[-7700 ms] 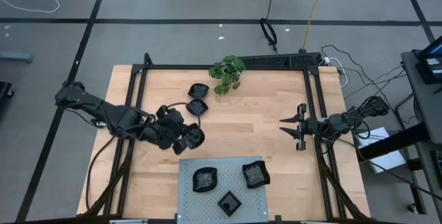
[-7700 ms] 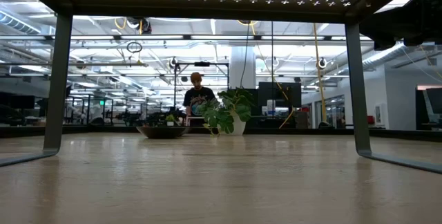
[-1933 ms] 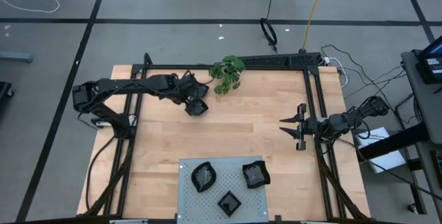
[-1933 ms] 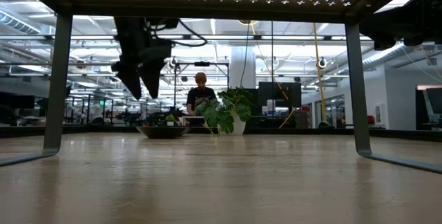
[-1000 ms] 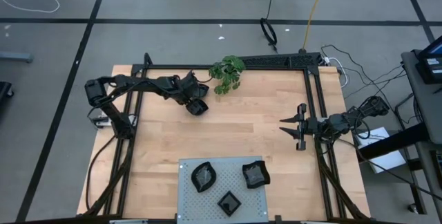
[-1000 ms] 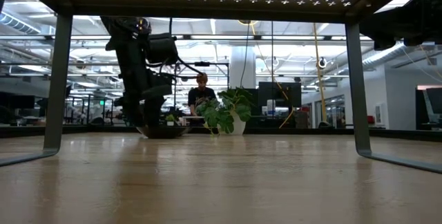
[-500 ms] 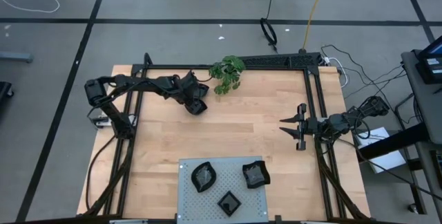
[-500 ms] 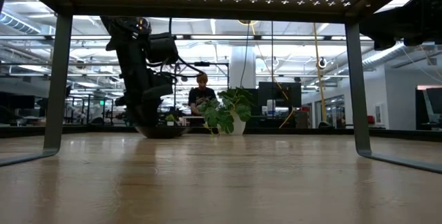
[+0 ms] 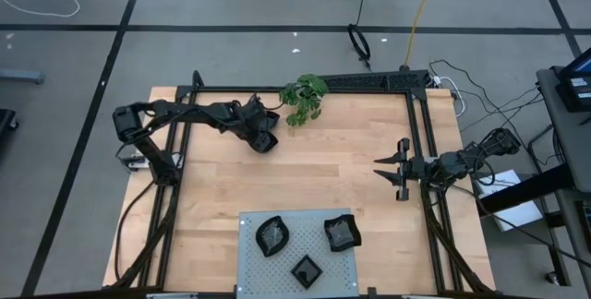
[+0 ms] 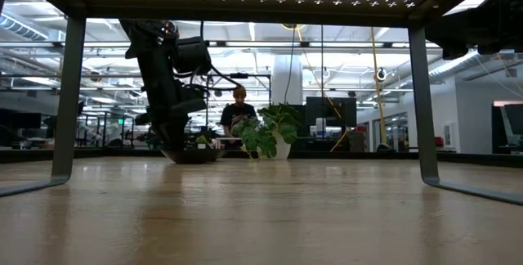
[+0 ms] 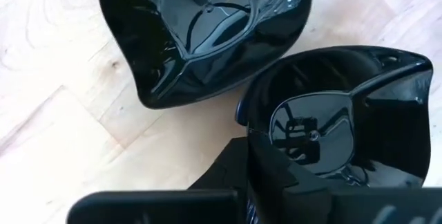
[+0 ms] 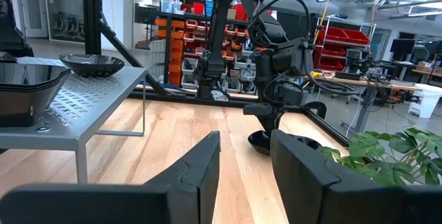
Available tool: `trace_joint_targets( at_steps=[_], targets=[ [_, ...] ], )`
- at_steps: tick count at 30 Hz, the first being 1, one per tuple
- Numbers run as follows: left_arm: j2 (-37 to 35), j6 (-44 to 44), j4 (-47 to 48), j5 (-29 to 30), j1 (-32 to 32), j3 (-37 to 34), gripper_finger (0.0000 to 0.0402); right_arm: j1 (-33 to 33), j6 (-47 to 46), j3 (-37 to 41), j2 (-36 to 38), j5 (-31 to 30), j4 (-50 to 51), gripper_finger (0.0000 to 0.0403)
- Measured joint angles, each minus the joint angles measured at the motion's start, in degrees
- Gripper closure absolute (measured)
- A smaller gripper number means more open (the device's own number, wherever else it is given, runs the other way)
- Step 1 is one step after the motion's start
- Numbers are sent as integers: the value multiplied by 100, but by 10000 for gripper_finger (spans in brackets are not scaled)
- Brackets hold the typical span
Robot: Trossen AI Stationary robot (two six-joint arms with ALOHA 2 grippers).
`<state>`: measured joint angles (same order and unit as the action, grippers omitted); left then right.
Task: Pick & Place Mini shaped plates
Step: Stack the leaf-shaped plate onto the stacked leaf-shaped plate on the shelf
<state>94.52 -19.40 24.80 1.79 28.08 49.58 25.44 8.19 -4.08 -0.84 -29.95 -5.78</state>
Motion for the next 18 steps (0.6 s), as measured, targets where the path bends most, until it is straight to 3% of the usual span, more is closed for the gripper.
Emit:
trace_joint_targets(
  at_steps=[7, 18],
  targets=[
    [-171, -212, 210, 80, -86, -3, 395, 1, 0, 2, 0, 0, 0, 284],
    [-1552, -371, 778, 1033, -749, -12, 395, 1, 0, 1, 0, 0, 0, 284]
  ],
)
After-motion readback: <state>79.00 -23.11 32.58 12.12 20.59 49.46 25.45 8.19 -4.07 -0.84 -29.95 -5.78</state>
